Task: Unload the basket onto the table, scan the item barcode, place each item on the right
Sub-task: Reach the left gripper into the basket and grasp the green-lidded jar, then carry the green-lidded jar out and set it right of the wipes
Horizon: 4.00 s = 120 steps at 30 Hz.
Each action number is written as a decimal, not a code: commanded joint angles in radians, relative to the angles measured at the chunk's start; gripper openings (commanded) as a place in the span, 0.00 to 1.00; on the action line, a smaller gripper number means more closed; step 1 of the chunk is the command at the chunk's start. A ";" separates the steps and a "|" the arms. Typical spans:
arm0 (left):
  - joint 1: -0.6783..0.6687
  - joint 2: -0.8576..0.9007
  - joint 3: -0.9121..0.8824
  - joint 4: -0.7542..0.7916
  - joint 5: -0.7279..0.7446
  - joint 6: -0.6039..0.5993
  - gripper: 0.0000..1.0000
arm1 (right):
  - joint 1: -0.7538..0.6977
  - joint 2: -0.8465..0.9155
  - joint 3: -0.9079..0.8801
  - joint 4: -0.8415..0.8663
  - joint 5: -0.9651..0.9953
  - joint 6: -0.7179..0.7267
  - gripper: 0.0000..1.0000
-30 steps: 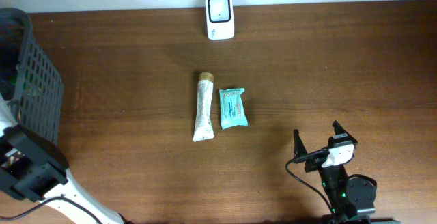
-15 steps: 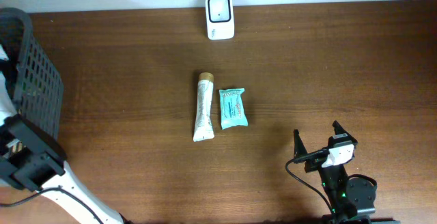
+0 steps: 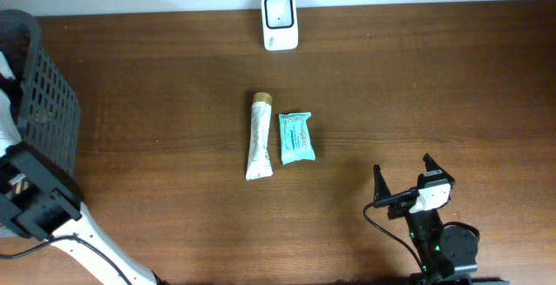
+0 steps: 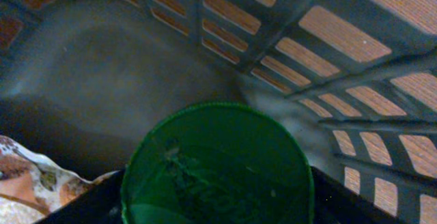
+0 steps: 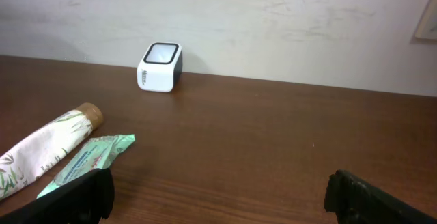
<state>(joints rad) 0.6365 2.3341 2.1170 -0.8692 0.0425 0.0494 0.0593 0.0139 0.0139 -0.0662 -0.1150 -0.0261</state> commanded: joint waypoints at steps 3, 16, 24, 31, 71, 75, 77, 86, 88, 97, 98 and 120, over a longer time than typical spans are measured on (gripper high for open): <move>0.008 0.016 0.012 -0.015 0.014 0.008 0.57 | -0.002 -0.005 -0.008 0.000 -0.006 0.004 0.98; 0.008 -0.091 0.021 -0.014 0.015 0.008 0.48 | -0.002 -0.005 -0.008 0.000 -0.006 0.004 0.98; 0.008 -0.305 0.086 -0.014 0.043 -0.015 0.50 | -0.002 -0.005 -0.008 0.000 -0.006 0.004 0.98; 0.007 -0.542 0.086 -0.030 0.082 -0.042 0.50 | -0.002 -0.005 -0.008 0.000 -0.006 0.004 0.98; -0.867 -0.188 -0.041 -0.327 0.145 -0.014 0.46 | -0.002 -0.005 -0.008 0.000 -0.006 0.004 0.98; -0.962 -0.164 -0.041 -0.253 0.143 -0.023 0.46 | -0.002 -0.005 -0.008 0.000 -0.006 0.004 0.98; -1.019 -0.154 -0.041 -0.204 0.143 -0.023 0.46 | -0.002 -0.005 -0.008 0.000 -0.006 0.004 0.98; -1.212 -0.095 -0.041 -0.061 0.143 -0.065 0.46 | -0.002 -0.005 -0.008 0.000 -0.006 0.004 0.98; -1.264 -0.071 -0.041 -0.028 0.143 -0.076 0.46 | -0.002 -0.005 -0.008 0.000 -0.006 0.004 0.98; -1.355 0.013 -0.041 0.041 0.101 -0.091 0.45 | -0.002 -0.005 -0.008 0.000 -0.006 0.004 0.98; -1.355 0.013 -0.041 0.041 0.101 -0.091 0.46 | -0.002 -0.005 -0.008 0.000 -0.006 0.004 0.98; -1.135 -0.148 0.366 -0.261 0.132 -0.064 0.99 | -0.002 -0.005 -0.008 0.000 -0.006 0.004 0.98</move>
<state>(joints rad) -0.6022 2.3047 2.3821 -1.0817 0.1825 -0.0452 0.0597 0.0139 0.0139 -0.0662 -0.1150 -0.0261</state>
